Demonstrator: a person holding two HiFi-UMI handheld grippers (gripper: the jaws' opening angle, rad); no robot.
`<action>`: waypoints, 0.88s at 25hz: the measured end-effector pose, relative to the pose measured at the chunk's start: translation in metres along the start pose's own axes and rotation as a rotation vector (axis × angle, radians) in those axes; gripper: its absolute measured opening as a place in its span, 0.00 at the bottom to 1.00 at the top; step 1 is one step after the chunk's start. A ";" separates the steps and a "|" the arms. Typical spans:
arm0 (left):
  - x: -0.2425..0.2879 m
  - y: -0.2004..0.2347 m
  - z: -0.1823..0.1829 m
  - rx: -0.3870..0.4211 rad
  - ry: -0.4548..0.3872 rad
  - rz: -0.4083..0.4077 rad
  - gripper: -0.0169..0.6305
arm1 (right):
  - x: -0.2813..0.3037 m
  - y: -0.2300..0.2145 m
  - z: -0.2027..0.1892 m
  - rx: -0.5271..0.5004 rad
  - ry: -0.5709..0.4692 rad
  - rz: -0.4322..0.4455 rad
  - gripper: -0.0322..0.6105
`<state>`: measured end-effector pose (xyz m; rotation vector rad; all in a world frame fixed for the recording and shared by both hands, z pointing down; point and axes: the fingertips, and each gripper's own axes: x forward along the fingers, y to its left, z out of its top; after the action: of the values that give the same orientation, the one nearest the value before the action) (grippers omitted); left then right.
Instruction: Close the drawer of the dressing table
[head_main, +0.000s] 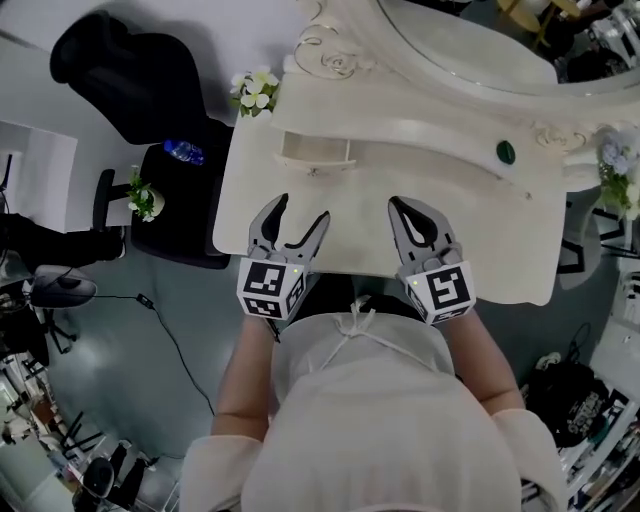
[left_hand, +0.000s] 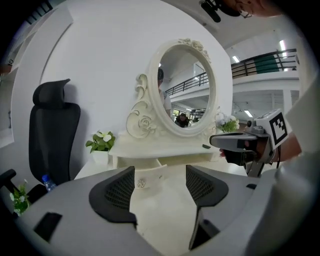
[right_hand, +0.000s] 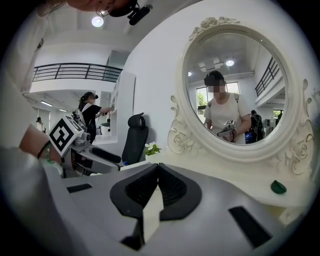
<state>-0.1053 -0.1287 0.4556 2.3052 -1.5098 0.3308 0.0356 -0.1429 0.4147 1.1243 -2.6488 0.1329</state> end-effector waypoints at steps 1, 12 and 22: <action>0.008 0.005 -0.006 0.002 0.021 -0.005 0.54 | 0.006 -0.002 -0.004 0.009 0.008 -0.005 0.06; 0.074 0.037 -0.057 -0.057 0.152 -0.011 0.54 | 0.050 -0.020 -0.036 0.054 0.098 -0.074 0.06; 0.108 0.039 -0.076 -0.048 0.208 -0.036 0.53 | 0.067 -0.036 -0.059 0.082 0.114 -0.127 0.06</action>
<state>-0.0980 -0.2006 0.5731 2.1823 -1.3590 0.5019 0.0287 -0.2031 0.4886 1.2675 -2.4847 0.2742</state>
